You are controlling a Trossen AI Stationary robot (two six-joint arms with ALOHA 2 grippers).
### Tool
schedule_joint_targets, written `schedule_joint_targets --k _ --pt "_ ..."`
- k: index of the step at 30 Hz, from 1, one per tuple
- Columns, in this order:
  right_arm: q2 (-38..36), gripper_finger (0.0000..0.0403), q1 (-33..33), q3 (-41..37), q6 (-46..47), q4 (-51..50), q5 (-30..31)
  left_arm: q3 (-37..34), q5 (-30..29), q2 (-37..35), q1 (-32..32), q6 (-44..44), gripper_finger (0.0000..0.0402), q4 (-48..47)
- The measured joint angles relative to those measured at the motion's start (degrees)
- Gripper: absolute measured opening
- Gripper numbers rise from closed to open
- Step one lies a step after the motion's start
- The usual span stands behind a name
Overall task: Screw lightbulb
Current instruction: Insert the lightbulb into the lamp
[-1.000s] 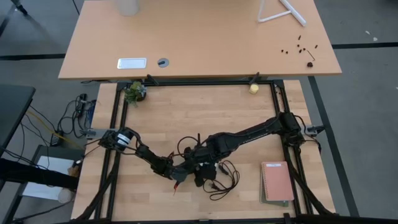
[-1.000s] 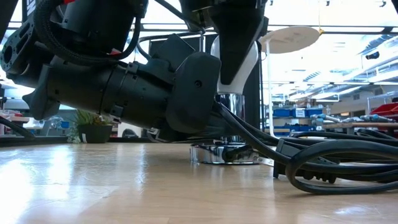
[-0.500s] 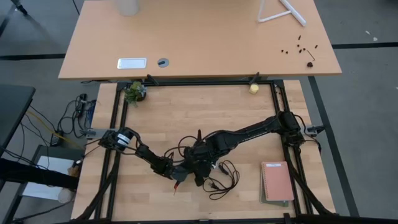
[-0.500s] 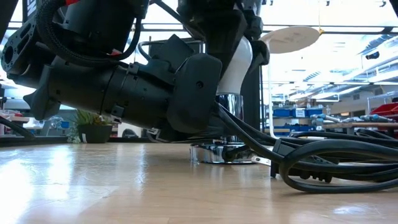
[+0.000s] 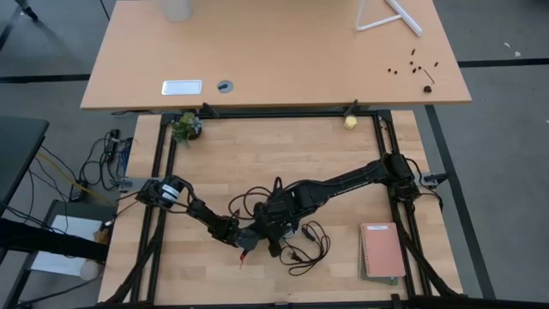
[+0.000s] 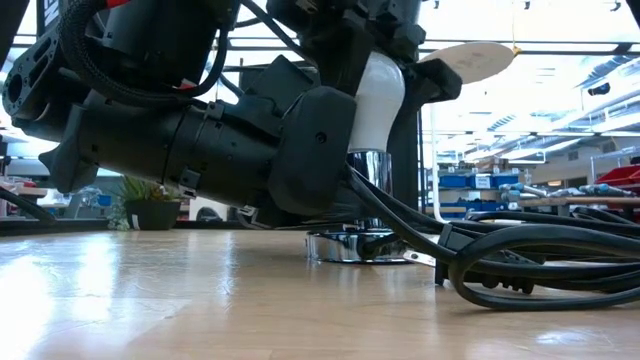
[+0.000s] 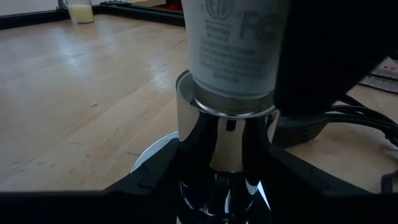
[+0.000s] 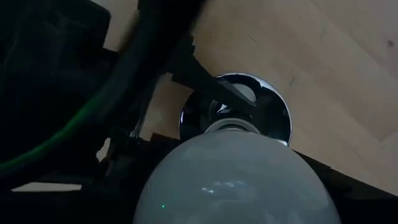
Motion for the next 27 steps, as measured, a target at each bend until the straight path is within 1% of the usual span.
schedule_joint_targets --k 4,6,11,15,18,22,27 --pt "0.0 0.0270 0.2 0.0 -4.1 0.4 0.0 0.0 -0.1 0.0 0.0 0.3 0.0195 0.0" --pt "0.0 0.0279 0.3 0.0 -6.4 0.9 0.8 0.0 -0.1 0.0 0.0 0.3 0.0195 0.0" --pt "-0.4 0.0322 -0.1 -0.1 -10.1 1.7 1.1 0.0 0.1 0.0 0.0 0.5 0.0195 -0.1" --pt "-1.2 0.0357 -0.1 -0.2 -10.7 1.5 1.8 0.1 0.3 0.0 0.0 0.6 0.0195 -0.1" --pt "-2.1 0.0373 -0.1 -0.2 -10.8 1.3 1.8 0.1 0.3 0.0 0.0 0.6 0.0195 -0.1" --pt "-3.1 0.0381 -0.2 -0.2 -11.5 1.4 1.8 0.1 0.3 0.0 0.0 0.6 0.0195 -0.2" --pt "-5.7 0.0378 -0.3 -0.1 -13.5 1.3 1.1 0.1 0.3 0.0 0.0 0.5 0.0195 -0.5"
